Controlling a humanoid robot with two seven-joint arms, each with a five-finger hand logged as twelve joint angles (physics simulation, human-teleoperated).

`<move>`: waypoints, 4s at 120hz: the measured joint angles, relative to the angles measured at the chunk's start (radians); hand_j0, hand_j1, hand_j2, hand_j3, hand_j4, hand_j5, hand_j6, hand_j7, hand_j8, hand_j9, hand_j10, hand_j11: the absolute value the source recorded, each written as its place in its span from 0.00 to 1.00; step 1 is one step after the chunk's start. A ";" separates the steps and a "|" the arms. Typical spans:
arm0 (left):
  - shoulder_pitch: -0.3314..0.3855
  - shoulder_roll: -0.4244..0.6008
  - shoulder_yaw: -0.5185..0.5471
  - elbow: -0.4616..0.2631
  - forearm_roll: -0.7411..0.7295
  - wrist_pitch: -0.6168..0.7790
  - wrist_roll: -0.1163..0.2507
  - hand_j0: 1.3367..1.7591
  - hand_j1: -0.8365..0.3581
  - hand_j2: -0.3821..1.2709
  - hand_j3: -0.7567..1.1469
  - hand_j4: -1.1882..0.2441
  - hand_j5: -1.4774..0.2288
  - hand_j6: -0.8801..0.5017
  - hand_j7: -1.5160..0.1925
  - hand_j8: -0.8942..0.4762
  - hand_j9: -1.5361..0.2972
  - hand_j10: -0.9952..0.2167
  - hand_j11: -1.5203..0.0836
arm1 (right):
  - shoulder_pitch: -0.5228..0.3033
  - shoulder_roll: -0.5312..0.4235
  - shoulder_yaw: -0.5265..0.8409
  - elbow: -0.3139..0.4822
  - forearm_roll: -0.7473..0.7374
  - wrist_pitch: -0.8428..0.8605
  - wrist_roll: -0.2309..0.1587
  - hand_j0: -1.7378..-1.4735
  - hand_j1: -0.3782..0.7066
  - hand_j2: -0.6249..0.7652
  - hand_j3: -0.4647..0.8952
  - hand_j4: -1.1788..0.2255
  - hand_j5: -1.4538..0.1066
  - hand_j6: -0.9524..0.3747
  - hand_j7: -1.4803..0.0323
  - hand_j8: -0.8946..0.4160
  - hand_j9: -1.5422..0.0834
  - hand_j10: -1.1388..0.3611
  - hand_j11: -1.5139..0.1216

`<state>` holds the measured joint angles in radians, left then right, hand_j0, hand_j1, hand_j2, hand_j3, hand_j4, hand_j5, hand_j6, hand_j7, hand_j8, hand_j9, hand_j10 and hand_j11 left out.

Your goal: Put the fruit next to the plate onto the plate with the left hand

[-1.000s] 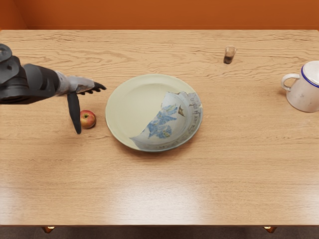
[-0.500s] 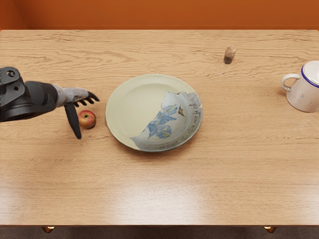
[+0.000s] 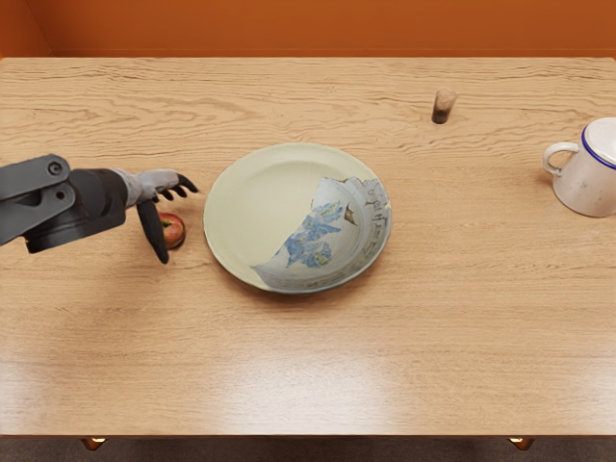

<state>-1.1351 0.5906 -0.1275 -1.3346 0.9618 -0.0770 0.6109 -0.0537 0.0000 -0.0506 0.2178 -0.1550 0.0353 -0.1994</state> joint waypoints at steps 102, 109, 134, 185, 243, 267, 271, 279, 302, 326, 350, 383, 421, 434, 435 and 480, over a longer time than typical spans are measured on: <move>0.013 -0.015 0.076 -0.046 0.047 0.116 0.000 0.76 0.81 0.25 0.40 0.70 0.73 0.50 0.75 0.52 0.71 0.67 0.80 | 0.000 0.000 0.000 0.000 0.000 0.000 0.000 0.30 0.05 0.45 0.34 0.82 0.91 0.70 0.96 0.67 0.93 0.74 0.91; 0.015 -0.015 0.077 -0.050 0.048 0.116 0.000 0.76 0.81 0.25 0.40 0.70 0.73 0.50 0.75 0.52 0.71 0.67 0.80 | 0.000 0.000 0.000 0.000 0.000 0.000 0.000 0.30 0.05 0.45 0.34 0.82 0.91 0.70 0.96 0.67 0.93 0.74 0.91; 0.015 -0.008 0.082 -0.053 0.064 0.123 0.000 0.76 0.79 0.26 0.40 0.69 0.71 0.49 0.73 0.50 0.70 0.65 0.78 | 0.000 0.000 0.000 0.000 0.000 0.000 0.000 0.30 0.05 0.45 0.34 0.82 0.91 0.70 0.96 0.67 0.93 0.74 0.91; 0.018 0.009 0.085 -0.054 0.067 0.138 0.000 0.76 0.73 0.27 0.40 0.64 0.66 0.44 0.68 0.45 0.65 0.60 0.73 | 0.000 0.000 0.000 0.000 0.000 0.000 0.000 0.30 0.05 0.45 0.34 0.82 0.91 0.70 0.96 0.67 0.93 0.74 0.91; 0.018 0.009 0.088 -0.054 0.067 0.144 0.000 0.76 0.62 0.28 0.40 0.56 0.58 0.36 0.60 0.38 0.57 0.51 0.64 | 0.000 0.000 0.000 0.000 0.000 0.000 0.000 0.30 0.05 0.45 0.34 0.82 0.91 0.70 0.96 0.67 0.93 0.74 0.91; 0.020 0.009 0.090 -0.054 0.067 0.147 0.000 0.76 0.61 0.28 0.40 0.56 0.57 0.36 0.59 0.37 0.57 0.50 0.64 | 0.000 0.000 0.000 0.000 0.000 0.000 0.000 0.30 0.05 0.45 0.34 0.82 0.91 0.70 0.96 0.67 0.93 0.74 0.91; 0.021 0.009 0.090 -0.054 0.067 0.147 0.000 0.76 0.61 0.28 0.40 0.56 0.57 0.36 0.59 0.37 0.56 0.50 0.64 | 0.000 0.000 0.000 0.000 0.000 0.000 0.000 0.30 0.05 0.45 0.34 0.82 0.91 0.70 0.96 0.67 0.93 0.74 0.91; 0.021 0.009 0.090 -0.053 0.067 0.147 0.000 0.76 0.61 0.28 0.40 0.56 0.57 0.35 0.59 0.37 0.56 0.50 0.63 | 0.000 0.000 0.000 0.000 0.000 0.000 0.000 0.30 0.05 0.45 0.34 0.82 0.91 0.70 0.96 0.67 0.93 0.74 0.91; 0.028 0.008 0.091 -0.052 0.067 0.147 0.000 0.76 0.59 0.28 0.40 0.54 0.56 0.34 0.58 0.35 0.55 0.48 0.62 | 0.000 0.000 0.000 0.000 0.000 0.000 0.000 0.30 0.05 0.45 0.34 0.82 0.91 0.70 0.96 0.67 0.93 0.74 0.91; 0.035 0.006 0.087 -0.051 0.060 0.145 0.000 0.76 0.40 0.31 0.40 0.41 0.42 0.35 0.52 0.39 0.45 0.32 0.46 | 0.000 0.000 0.000 0.000 0.000 0.000 0.000 0.30 0.05 0.45 0.34 0.82 0.91 0.70 0.96 0.67 0.93 0.74 0.91; 0.034 0.015 0.072 -0.047 0.041 0.143 0.000 0.75 0.43 0.37 0.40 0.36 0.35 0.32 0.40 0.35 0.40 0.27 0.39 | 0.000 0.000 0.000 0.000 0.000 0.000 0.000 0.30 0.05 0.45 0.34 0.82 0.91 0.70 0.96 0.67 0.93 0.74 0.91; 0.034 0.072 -0.026 -0.038 -0.038 0.139 0.000 0.75 0.44 0.35 0.40 0.37 0.32 0.35 0.35 0.39 0.34 0.27 0.37 | 0.000 0.000 0.000 0.000 0.000 0.000 0.000 0.30 0.05 0.45 0.34 0.82 0.91 0.70 0.96 0.67 0.93 0.74 0.91; 0.007 -0.005 -0.239 -0.041 -0.199 0.105 0.000 0.75 0.46 0.33 0.40 0.36 0.32 0.34 0.36 0.38 0.34 0.26 0.38 | 0.000 0.000 0.000 0.000 0.000 0.000 0.000 0.30 0.05 0.45 0.34 0.82 0.91 0.70 0.96 0.67 0.93 0.74 0.91; -0.001 -0.076 -0.272 -0.042 -0.215 0.099 0.000 0.75 0.46 0.33 0.40 0.36 0.32 0.34 0.36 0.39 0.34 0.26 0.38 | 0.000 0.000 0.000 0.000 0.000 0.000 0.000 0.30 0.05 0.45 0.34 0.82 0.91 0.70 0.96 0.67 0.93 0.74 0.91; -0.002 -0.083 -0.274 -0.042 -0.215 0.099 0.000 0.75 0.46 0.33 0.40 0.36 0.32 0.34 0.36 0.39 0.34 0.26 0.38 | 0.000 0.000 0.000 0.000 0.000 0.000 0.000 0.30 0.05 0.45 0.34 0.82 0.91 0.70 0.96 0.67 0.93 0.74 0.91; 0.033 -0.184 -0.282 -0.042 -0.220 0.097 0.000 0.75 0.43 0.37 0.40 0.37 0.32 0.35 0.36 0.40 0.34 0.27 0.38 | 0.000 0.000 0.000 0.000 0.000 0.000 0.000 0.30 0.05 0.45 0.34 0.82 0.91 0.70 0.96 0.67 0.93 0.74 0.91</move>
<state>-1.1020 0.4066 -0.4094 -1.3763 0.7421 0.0204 0.6107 -0.0537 0.0000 -0.0506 0.2178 -0.1549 0.0353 -0.1994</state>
